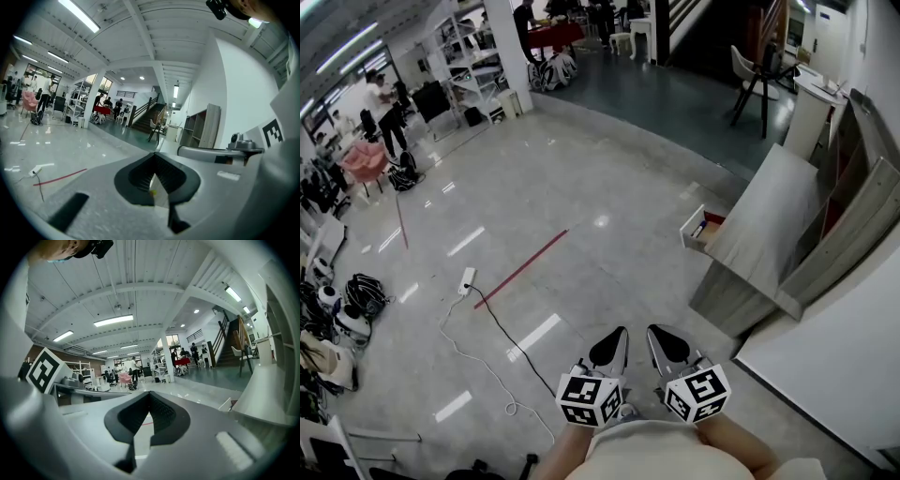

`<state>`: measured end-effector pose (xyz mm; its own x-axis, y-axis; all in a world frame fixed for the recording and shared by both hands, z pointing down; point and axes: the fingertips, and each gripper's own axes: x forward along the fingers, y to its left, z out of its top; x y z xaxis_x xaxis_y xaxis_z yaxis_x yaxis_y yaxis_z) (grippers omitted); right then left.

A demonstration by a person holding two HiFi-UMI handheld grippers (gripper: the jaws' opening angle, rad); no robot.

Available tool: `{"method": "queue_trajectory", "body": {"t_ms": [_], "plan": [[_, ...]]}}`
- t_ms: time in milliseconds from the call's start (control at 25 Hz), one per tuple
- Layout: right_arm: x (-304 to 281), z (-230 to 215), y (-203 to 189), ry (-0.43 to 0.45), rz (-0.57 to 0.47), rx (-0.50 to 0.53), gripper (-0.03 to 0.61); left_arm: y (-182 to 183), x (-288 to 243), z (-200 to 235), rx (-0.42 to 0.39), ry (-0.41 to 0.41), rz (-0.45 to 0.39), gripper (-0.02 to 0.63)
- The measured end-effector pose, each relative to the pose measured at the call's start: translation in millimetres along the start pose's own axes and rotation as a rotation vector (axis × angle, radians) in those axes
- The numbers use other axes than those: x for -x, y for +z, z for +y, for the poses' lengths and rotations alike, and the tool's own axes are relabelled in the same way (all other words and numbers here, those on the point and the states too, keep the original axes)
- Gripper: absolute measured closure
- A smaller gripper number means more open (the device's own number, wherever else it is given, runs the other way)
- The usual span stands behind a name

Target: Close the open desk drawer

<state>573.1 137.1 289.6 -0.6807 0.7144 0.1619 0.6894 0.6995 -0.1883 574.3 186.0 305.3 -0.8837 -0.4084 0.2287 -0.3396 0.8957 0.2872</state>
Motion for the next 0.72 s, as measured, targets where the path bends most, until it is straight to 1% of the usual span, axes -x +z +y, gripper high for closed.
{"method": "queue_trajectory", "body": {"t_ms": [480, 720], "plan": [[-45.9, 30.4, -2.6, 0.028, 0.006, 0.012, 0.575, 4.7, 7.6, 48.1, 0.005, 0.010, 0.000, 0.607], [-58.9, 31.7, -3.5, 0.029, 0.016, 0.014, 0.575, 7.2, 4.6, 62.1, 0.020, 0.015, -0.002, 0.607]]}}
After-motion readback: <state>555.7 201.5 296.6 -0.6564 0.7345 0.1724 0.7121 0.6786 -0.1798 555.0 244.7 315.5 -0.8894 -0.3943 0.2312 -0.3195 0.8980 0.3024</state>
